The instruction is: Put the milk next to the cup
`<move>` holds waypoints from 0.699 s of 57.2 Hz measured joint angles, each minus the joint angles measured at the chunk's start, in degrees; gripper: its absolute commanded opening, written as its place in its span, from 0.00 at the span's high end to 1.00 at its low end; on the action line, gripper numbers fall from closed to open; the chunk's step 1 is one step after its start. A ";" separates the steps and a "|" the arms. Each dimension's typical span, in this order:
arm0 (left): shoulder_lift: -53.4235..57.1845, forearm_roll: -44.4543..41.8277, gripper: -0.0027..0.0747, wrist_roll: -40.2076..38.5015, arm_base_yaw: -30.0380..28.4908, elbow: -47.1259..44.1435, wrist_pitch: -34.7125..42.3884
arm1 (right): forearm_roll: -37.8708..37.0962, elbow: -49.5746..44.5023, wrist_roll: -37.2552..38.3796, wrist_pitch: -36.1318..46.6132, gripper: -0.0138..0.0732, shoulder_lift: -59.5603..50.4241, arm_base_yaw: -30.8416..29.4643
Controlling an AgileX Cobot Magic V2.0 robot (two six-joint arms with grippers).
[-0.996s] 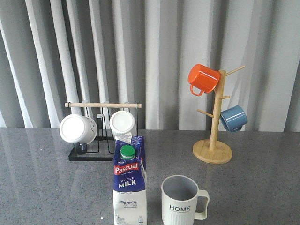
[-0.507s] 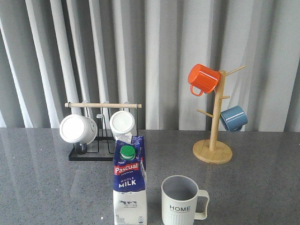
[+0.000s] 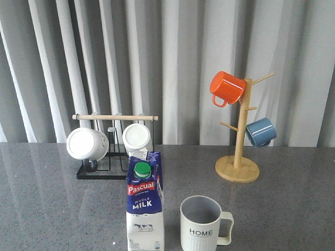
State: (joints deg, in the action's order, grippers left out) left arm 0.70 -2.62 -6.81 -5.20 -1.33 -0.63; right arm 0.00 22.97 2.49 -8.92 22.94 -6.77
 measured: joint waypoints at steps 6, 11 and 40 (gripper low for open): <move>0.00 0.00 0.97 0.00 0.00 0.00 0.00 | 0.00 0.00 0.00 0.00 0.84 0.00 0.00; 0.00 0.00 0.97 0.00 0.00 0.00 0.00 | 0.00 0.00 0.00 0.00 0.84 0.00 0.00; 0.00 0.00 0.97 0.00 0.00 0.00 0.00 | 0.00 -1.45 0.00 0.87 0.84 -1.70 0.00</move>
State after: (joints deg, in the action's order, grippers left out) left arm 0.70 -2.62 -6.81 -5.20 -1.33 -0.63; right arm 0.00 21.52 2.49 -8.05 21.24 -6.77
